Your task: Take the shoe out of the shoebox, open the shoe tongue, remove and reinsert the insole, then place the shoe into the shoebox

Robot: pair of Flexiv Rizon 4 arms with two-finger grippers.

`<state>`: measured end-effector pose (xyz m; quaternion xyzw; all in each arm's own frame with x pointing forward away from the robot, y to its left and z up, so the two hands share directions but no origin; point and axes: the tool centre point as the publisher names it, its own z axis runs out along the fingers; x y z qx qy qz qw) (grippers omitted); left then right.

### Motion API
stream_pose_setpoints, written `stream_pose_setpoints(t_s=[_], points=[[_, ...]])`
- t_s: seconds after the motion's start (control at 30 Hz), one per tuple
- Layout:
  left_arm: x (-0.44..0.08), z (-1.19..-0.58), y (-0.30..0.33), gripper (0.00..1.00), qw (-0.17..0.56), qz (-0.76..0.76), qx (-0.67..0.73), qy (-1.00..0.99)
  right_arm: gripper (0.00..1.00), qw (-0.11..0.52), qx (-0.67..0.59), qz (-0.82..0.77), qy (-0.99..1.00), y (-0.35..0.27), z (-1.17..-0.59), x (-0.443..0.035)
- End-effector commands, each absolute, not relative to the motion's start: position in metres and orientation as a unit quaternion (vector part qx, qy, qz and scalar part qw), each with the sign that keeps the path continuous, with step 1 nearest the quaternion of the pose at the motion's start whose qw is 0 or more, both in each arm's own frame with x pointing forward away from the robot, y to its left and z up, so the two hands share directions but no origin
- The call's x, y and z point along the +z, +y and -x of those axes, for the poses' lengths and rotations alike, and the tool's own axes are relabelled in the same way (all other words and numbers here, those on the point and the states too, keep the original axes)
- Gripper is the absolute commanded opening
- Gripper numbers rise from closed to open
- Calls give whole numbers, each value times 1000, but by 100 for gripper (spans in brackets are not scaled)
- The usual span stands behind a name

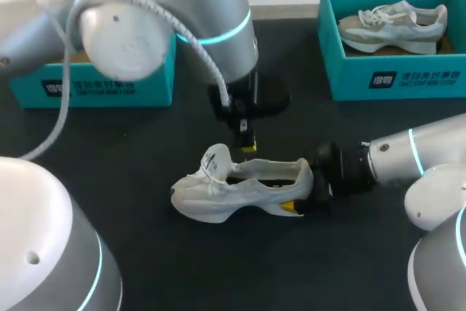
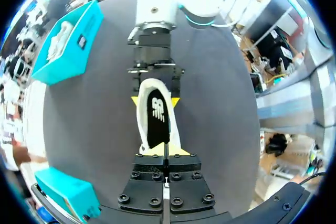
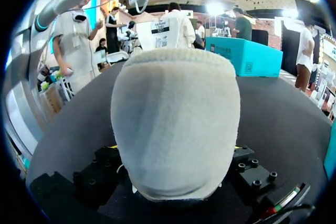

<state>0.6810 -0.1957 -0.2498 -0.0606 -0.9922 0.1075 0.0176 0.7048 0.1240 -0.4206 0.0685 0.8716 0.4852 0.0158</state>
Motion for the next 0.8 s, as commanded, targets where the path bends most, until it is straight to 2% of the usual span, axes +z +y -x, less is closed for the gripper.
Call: stream_pose_setpoints(t_s=[0.03,0.6,0.8], points=[[-288,-682,-207,0,45,240,154,-957,0,17,484,-70,872,130,-705,-427],[-355,-696,-231,0,-6,199,119,-973,0,17,484,-70,872,130,-705,-427],[-370,-693,-235,0,4,161,148,-976,0,17,484,-70,872,130,-705,-427]])
